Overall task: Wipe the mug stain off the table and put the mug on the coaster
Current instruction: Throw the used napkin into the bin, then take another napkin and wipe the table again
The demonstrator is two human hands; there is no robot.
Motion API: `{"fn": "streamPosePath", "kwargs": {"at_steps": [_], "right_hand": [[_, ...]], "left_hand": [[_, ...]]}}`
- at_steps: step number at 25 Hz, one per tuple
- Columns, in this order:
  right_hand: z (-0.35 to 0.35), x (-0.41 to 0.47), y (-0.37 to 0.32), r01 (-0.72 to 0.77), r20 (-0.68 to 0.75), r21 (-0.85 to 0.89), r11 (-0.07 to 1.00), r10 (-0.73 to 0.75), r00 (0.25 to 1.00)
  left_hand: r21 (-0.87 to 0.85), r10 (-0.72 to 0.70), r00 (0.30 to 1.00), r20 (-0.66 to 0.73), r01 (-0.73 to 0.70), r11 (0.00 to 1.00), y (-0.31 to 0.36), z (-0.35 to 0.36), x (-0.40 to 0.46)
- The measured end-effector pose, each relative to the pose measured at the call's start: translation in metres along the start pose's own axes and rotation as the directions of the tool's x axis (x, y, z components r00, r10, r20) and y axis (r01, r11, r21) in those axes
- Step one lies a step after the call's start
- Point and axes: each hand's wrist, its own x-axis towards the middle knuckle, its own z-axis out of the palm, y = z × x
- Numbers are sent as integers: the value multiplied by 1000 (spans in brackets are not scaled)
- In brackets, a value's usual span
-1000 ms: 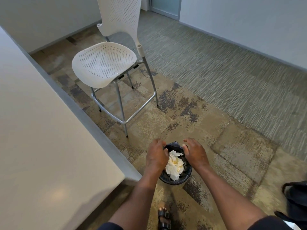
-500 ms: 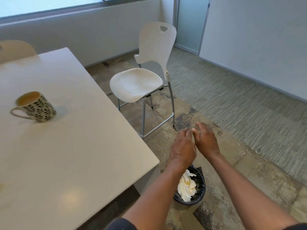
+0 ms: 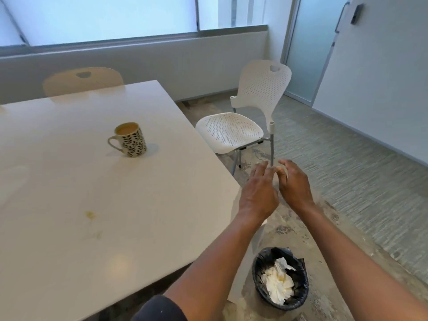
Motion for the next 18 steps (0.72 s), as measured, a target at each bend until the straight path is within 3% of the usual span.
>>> {"fn": "streamPosePath", "kwargs": {"at_steps": [7,18], "right_hand": [[48,-1,-91,153,37,56,987,-155,987],[146,-44,-234,287,208,148,946,-314,926]], "left_hand": [[90,-124,978,-168,141,986,-76,-86,-29],[176,-288,882,-373,372,912,-195,-212,-122]]}}
